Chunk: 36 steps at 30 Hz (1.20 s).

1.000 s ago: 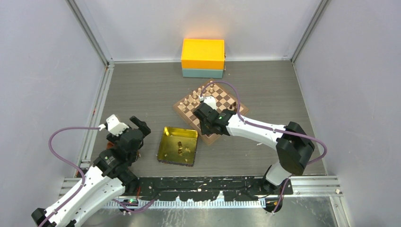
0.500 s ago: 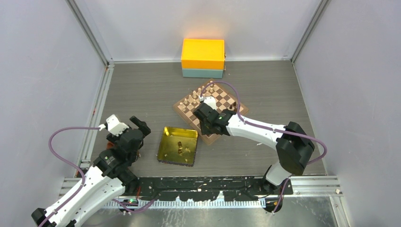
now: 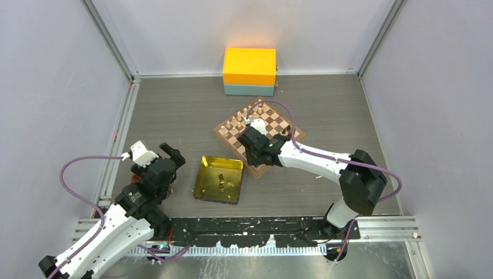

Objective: Set up the chess pieces on the board
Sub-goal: Place the chess piece on the chessboard.

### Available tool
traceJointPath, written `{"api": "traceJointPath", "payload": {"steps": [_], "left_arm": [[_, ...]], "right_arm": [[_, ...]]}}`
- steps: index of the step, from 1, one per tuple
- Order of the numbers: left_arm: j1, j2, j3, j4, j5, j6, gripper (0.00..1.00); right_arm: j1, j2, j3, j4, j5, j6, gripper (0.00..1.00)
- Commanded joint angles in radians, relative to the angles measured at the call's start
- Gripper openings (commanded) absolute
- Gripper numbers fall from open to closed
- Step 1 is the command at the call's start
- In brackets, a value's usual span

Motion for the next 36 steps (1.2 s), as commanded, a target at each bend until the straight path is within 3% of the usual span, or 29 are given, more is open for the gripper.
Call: {"api": "traceJointPath", "payload": {"steps": [1, 30, 36], "left_arm": [[-0.004, -0.011, -0.002, 0.028, -0.025, -0.016, 1.00], [-0.004, 0.007, 0.003, 0.053, -0.030, 0.000, 1.00], [-0.004, 0.004, -0.001, 0.054, -0.031, 0.000, 1.00]], "right_arm": [[-0.004, 0.002, -0.003, 0.026, 0.006, 0.004, 0.41], [-0.031, 0.054, -0.004, 0.046, -0.020, -0.005, 0.40], [-0.039, 0.060, -0.004, 0.055, -0.022, -0.007, 0.34]]}}
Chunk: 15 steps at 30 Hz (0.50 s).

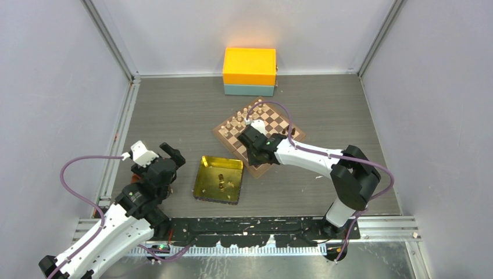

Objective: Set up the chess pieces on the board
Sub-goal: Place the chess piece on the chessboard.

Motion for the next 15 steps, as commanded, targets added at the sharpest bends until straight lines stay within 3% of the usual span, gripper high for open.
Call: {"api": "traceJointPath", "payload": {"steps": [1, 15], "left_arm": [[-0.004, 0.001, -0.001, 0.054, -0.031, -0.002, 1.00], [-0.004, -0.009, -0.009, 0.046, -0.032, -0.005, 1.00]], "right_arm": [[-0.007, 0.000, -0.003, 0.039, 0.002, -0.004, 0.32], [-0.010, 0.004, -0.006, 0.036, -0.003, -0.002, 0.04]]}}
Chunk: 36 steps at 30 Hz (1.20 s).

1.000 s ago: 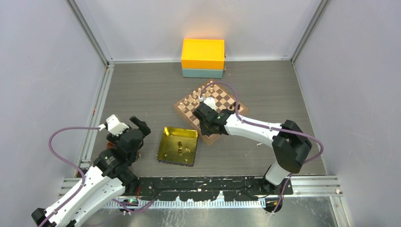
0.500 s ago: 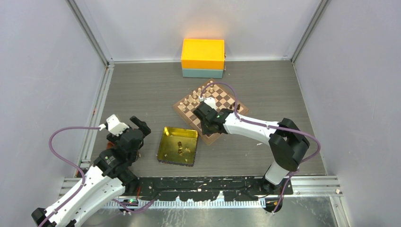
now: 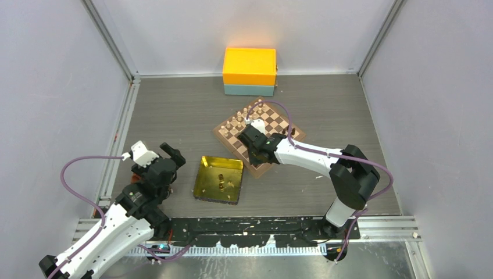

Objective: Set up the chess pieces on the board
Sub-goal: Place the chess piece on the chessboard.

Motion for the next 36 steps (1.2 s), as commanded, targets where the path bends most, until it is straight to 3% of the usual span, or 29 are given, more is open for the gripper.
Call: {"api": "traceJointPath", "payload": {"steps": [1, 36], "left_arm": [[-0.003, -0.009, -0.003, 0.039, -0.032, -0.004, 1.00], [-0.004, -0.012, -0.009, 0.031, -0.026, -0.016, 1.00]], "right_arm": [[-0.002, -0.006, -0.006, 0.020, 0.003, 0.004, 0.01], [-0.047, -0.075, -0.034, 0.021, 0.074, -0.003, 0.01]]}}
